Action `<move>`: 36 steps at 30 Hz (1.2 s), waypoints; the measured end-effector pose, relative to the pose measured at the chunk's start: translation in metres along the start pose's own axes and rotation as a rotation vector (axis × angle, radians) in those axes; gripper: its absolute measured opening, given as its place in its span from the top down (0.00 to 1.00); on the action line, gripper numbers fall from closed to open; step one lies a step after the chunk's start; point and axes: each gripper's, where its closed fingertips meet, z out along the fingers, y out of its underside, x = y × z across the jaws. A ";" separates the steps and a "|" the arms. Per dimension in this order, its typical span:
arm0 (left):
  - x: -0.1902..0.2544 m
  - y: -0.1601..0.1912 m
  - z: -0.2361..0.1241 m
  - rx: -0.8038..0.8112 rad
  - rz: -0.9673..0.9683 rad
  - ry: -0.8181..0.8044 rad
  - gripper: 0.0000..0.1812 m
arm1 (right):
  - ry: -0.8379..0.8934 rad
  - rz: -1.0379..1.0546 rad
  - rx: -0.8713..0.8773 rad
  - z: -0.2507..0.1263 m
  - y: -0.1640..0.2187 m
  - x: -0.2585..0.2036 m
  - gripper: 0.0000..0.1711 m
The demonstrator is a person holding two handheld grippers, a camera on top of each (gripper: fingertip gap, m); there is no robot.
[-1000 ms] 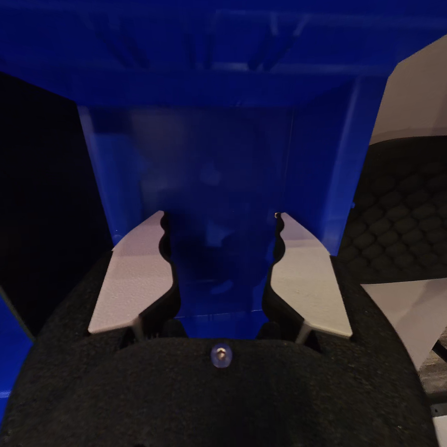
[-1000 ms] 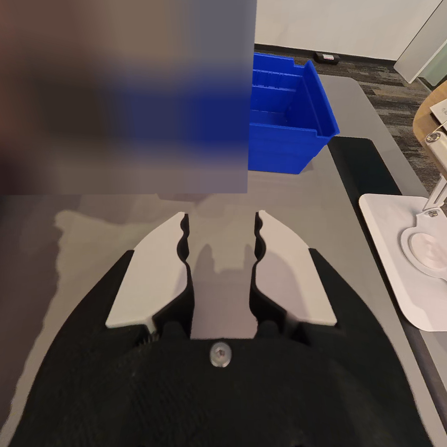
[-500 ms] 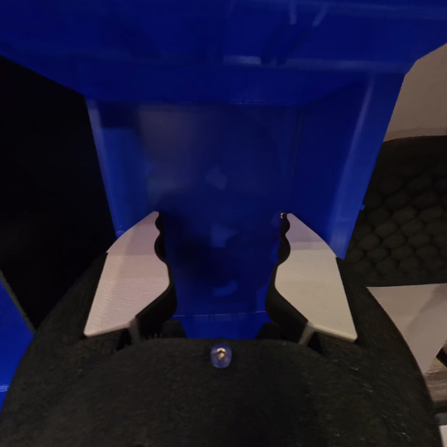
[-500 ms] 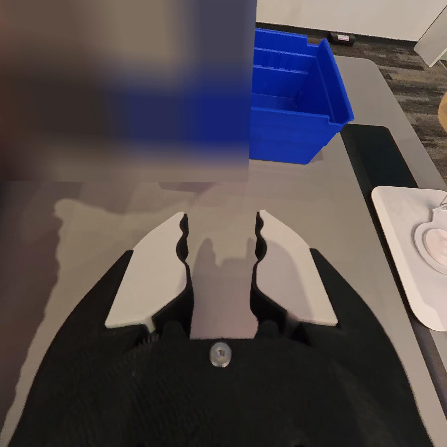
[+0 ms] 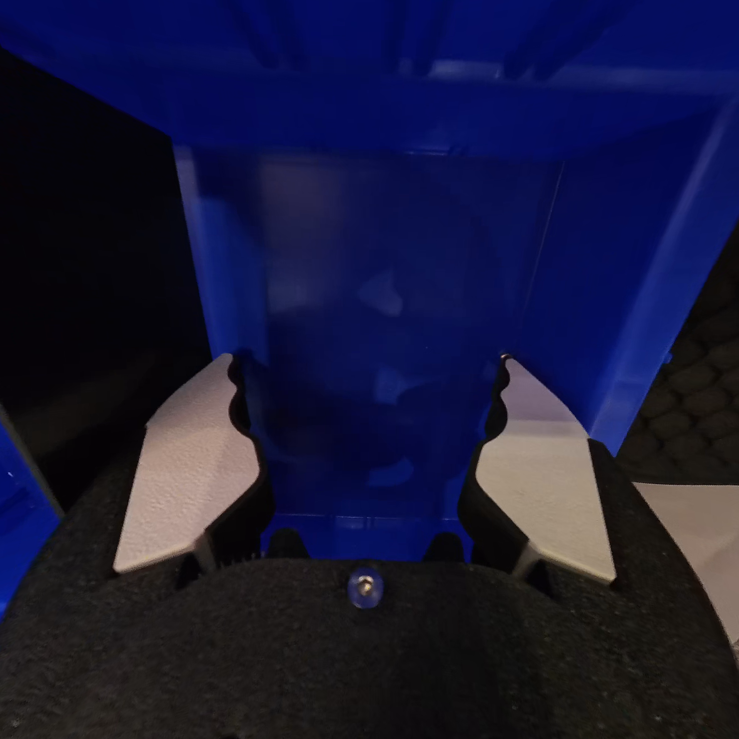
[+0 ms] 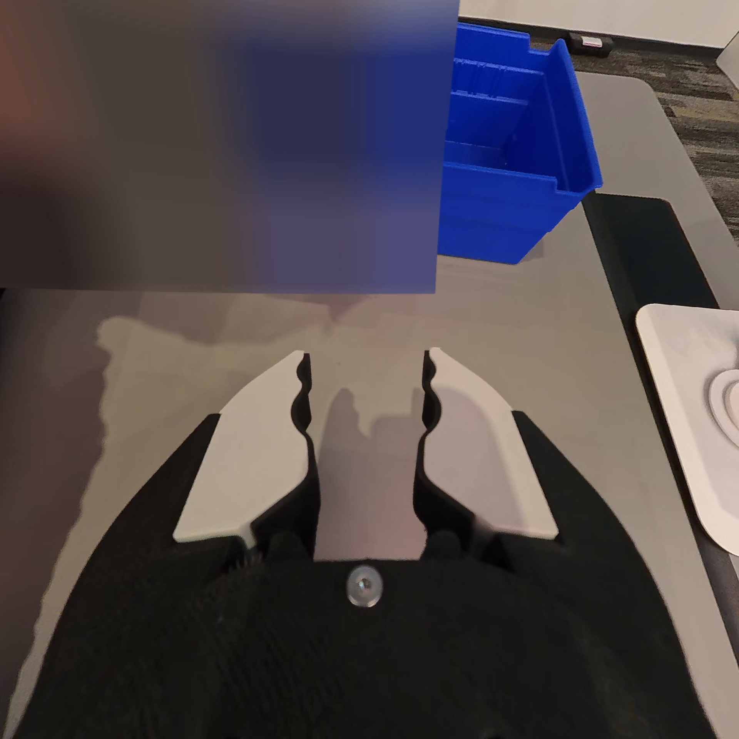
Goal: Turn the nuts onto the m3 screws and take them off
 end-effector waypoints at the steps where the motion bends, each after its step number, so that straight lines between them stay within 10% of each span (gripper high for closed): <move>1: 0.000 0.000 0.000 0.000 0.001 -0.003 0.35 | -0.002 -0.001 -0.001 0.000 0.000 0.000 0.68; 36: -0.002 0.002 -0.001 -0.017 -0.063 -0.010 0.35 | -0.087 -0.017 -0.079 0.012 0.014 -0.015 0.68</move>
